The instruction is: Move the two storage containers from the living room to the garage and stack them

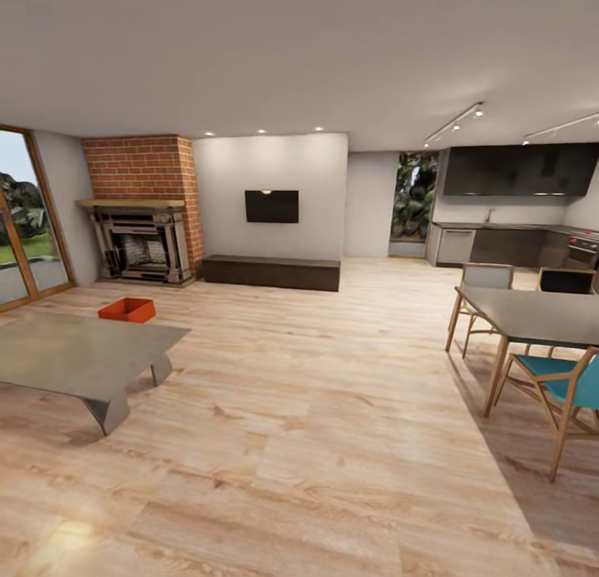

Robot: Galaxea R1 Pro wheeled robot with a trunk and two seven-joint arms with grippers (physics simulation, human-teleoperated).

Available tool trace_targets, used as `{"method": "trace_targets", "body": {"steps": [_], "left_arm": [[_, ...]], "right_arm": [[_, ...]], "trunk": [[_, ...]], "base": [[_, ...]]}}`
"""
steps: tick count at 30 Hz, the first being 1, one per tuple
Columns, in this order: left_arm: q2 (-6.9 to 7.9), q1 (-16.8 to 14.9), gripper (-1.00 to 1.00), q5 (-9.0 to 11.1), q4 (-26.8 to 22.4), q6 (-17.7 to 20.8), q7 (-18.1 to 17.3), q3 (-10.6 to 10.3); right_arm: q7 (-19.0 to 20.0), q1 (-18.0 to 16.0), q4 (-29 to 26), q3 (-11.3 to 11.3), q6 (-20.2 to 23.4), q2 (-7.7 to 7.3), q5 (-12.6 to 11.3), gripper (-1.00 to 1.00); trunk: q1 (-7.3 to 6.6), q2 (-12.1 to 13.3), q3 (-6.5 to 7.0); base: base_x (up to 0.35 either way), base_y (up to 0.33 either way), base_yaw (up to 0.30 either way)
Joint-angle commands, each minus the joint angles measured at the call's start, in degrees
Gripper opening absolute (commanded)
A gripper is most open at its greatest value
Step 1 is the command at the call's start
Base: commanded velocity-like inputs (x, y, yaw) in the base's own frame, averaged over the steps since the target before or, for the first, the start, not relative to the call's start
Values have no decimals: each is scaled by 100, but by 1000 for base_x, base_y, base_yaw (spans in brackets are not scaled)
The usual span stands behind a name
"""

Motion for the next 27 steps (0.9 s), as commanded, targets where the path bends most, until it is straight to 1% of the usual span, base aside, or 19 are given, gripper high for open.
{"method": "trace_targets", "body": {"steps": [1,17,27], "left_arm": [[0,-3,100,38,-3,-9,17,-48],[0,-4,100,38,-5,-9,17,-48],[0,-4,100,38,-5,-9,19,-48]], "right_arm": [[-39,-8,14,-12,-13,4,54,100],[-40,-8,49,-63,12,22,-18,100],[-40,-8,58,-65,-19,20,-18,100]], "trunk": [[4,-6,-9],[4,-6,-9],[4,-6,-9]], "base": [[325,0,0],[325,0,0],[325,0,0]]}}
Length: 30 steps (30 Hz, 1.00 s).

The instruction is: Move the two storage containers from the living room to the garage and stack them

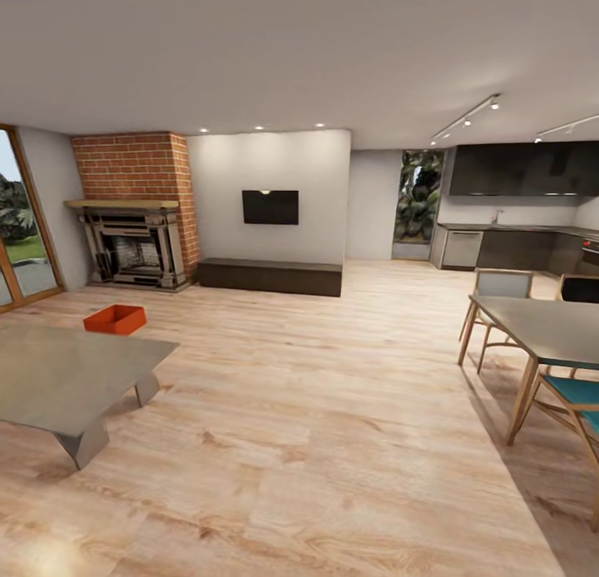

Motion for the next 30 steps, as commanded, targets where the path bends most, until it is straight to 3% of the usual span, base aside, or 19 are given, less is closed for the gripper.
{"method": "trace_targets", "body": {"steps": [1,30], "left_arm": [[0,-3,100,38,0,-9,17,-48],[0,-4,100,41,-3,0,16,-48]], "right_arm": [[-36,-9,19,-13,-30,1,62,100],[-97,-9,1,43,-28,-60,163,100]], "trunk": [[4,-6,-9],[4,-6,-9]], "base": [[325,0,0],[325,0,0]]}}
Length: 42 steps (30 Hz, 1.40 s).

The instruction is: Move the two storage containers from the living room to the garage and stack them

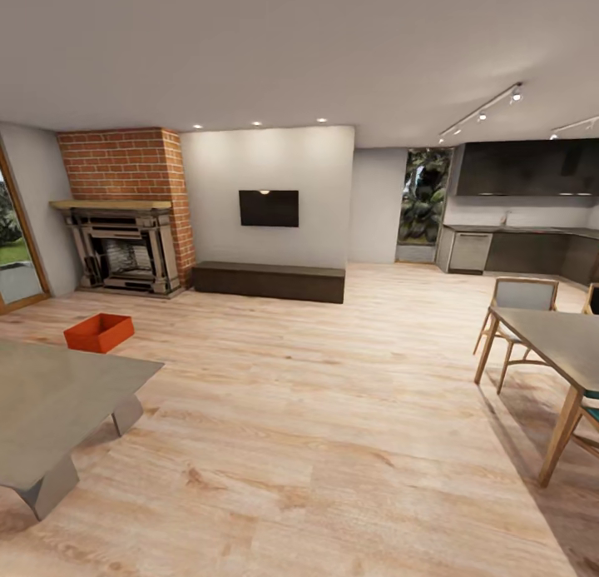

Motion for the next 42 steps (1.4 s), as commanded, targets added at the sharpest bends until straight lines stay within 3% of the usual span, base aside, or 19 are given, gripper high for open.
{"method": "trace_targets", "body": {"steps": [1,42], "left_arm": [[0,-3,100,37,-3,-9,18,-48],[-23,-3,100,12,-3,-17,18,-57]], "right_arm": [[-36,-8,17,-8,-20,1,54,100],[8,-8,8,25,8,-7,64,100]], "trunk": [[4,-6,-9],[4,-6,-9]], "base": [[325,0,0],[325,0,0]]}}
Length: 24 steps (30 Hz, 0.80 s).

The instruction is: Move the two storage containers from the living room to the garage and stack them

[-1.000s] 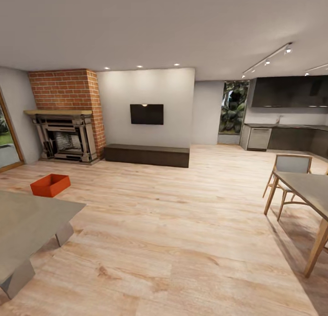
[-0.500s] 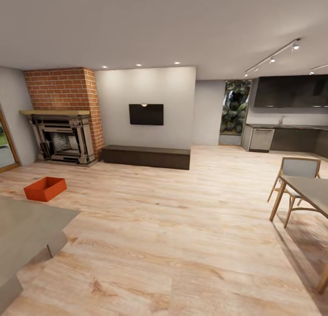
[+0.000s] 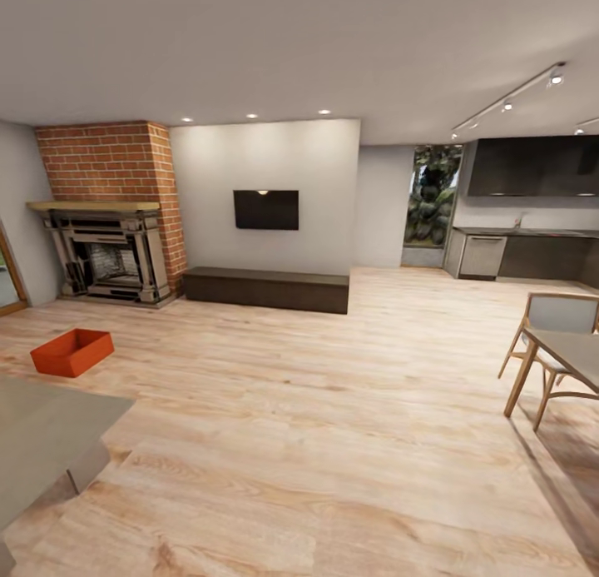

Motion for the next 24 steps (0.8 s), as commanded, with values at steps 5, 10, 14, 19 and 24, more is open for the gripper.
{"method": "trace_targets", "body": {"steps": [5,10,14,19,24], "left_arm": [[-4,-3,100,45,0,-13,20,-45],[2,-3,100,45,0,-14,20,-42],[4,-3,100,45,0,-13,20,-40],[4,-3,100,45,0,-13,20,-40],[-3,-3,100,42,0,-13,20,-47]], "right_arm": [[-72,-8,16,-20,-33,9,54,100],[-80,-8,16,-21,-34,2,47,100],[-80,-8,16,-26,-34,6,41,100],[-80,-8,16,-30,-37,10,44,100],[-81,-8,16,-24,-41,10,48,100]], "trunk": [[4,-6,-9],[4,-6,-9],[4,-6,-9],[4,-6,-9],[4,-6,-9]], "base": [[325,0,0],[325,0,0],[325,0,0],[325,0,0],[325,0,0]]}}
